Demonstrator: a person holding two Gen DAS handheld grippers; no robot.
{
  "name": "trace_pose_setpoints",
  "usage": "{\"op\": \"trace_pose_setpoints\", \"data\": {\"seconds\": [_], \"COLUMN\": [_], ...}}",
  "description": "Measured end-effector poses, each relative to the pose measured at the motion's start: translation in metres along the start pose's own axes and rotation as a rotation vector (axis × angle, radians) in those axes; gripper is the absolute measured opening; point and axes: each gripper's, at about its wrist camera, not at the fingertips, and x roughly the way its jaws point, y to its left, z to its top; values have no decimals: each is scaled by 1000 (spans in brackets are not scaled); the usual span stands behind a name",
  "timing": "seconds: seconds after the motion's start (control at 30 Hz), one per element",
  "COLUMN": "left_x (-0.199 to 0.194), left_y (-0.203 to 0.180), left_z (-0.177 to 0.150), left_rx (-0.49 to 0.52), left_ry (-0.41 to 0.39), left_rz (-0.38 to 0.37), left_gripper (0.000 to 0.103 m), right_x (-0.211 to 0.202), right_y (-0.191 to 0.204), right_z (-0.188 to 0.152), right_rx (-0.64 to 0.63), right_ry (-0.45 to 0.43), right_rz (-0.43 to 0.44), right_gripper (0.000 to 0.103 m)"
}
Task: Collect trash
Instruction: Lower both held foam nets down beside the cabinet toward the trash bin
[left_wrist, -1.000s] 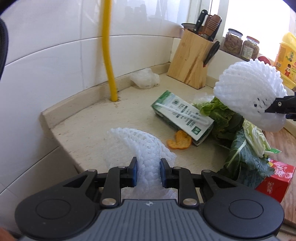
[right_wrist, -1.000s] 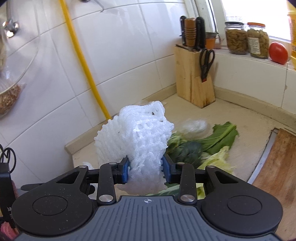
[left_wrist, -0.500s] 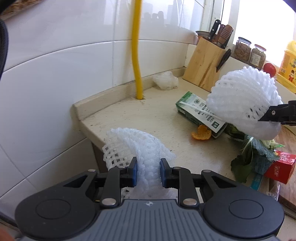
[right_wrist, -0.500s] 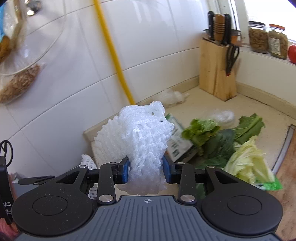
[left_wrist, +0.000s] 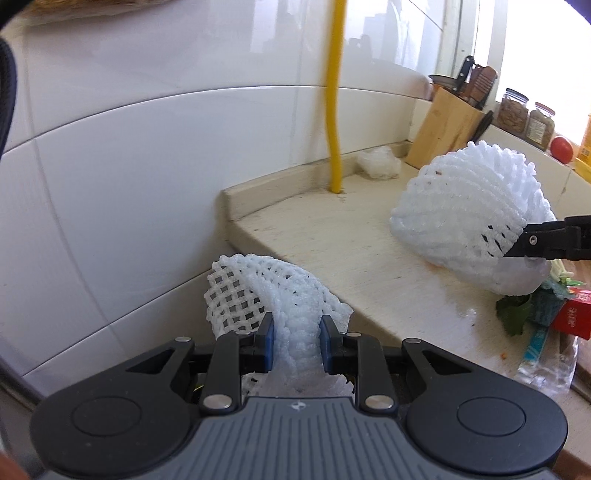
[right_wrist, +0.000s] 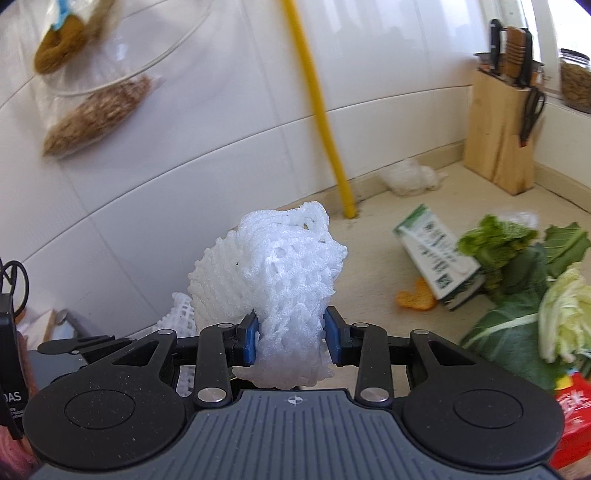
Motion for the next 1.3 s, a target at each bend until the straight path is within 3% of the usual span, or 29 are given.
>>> {"op": "trace_pose_setpoints", "data": {"seconds": [0.5, 1.03, 1.3], "left_x": [-17, -19, -15], "left_y": [42, 57, 70], "left_z": [-23, -27, -31], "left_rx": [-29, -6, -42], "left_ry": [5, 0, 3], "left_rz": [67, 49, 44], "left_gripper": [22, 22, 22], "right_x": [23, 40, 55], "right_y": [47, 69, 78], "right_z": [-20, -33, -38], "right_rx": [-66, -74, -77], "right_ry": [75, 112, 141], "right_rz": [65, 62, 50], "right_gripper": [43, 43, 43]}}
